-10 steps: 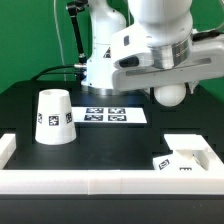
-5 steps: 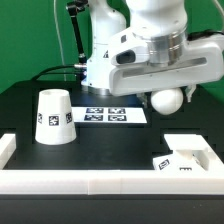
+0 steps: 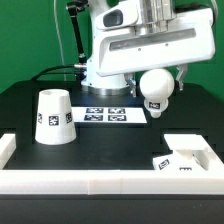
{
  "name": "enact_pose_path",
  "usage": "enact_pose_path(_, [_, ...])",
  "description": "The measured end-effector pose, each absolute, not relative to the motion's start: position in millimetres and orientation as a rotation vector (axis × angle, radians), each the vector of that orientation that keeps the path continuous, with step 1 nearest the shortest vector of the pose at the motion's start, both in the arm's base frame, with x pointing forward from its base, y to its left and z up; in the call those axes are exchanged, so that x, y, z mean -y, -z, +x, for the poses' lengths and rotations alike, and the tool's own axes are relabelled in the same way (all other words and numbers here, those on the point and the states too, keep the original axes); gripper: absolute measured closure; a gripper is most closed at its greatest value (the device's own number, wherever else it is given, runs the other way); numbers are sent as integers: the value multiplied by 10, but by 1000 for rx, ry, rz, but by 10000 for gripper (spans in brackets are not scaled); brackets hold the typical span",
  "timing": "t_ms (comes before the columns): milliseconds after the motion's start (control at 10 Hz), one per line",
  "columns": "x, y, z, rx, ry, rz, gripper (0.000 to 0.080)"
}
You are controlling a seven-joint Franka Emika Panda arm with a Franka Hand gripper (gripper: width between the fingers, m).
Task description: Assemble lamp
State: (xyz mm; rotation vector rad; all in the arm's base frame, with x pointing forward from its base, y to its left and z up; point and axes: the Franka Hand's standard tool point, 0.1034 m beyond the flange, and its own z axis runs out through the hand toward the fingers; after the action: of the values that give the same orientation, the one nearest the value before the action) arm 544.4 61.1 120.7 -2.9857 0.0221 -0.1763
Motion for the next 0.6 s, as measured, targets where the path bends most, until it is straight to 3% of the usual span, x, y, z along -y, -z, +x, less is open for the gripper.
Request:
enact_pose_path(300, [-545,-1205,5515,4,553,-3000,223])
enact_pose_path(400, [-552,-1314,5594,21,689,-2989,223])
enact_pose_path(600, [-594,-1459,5709,45,715,-2978,223])
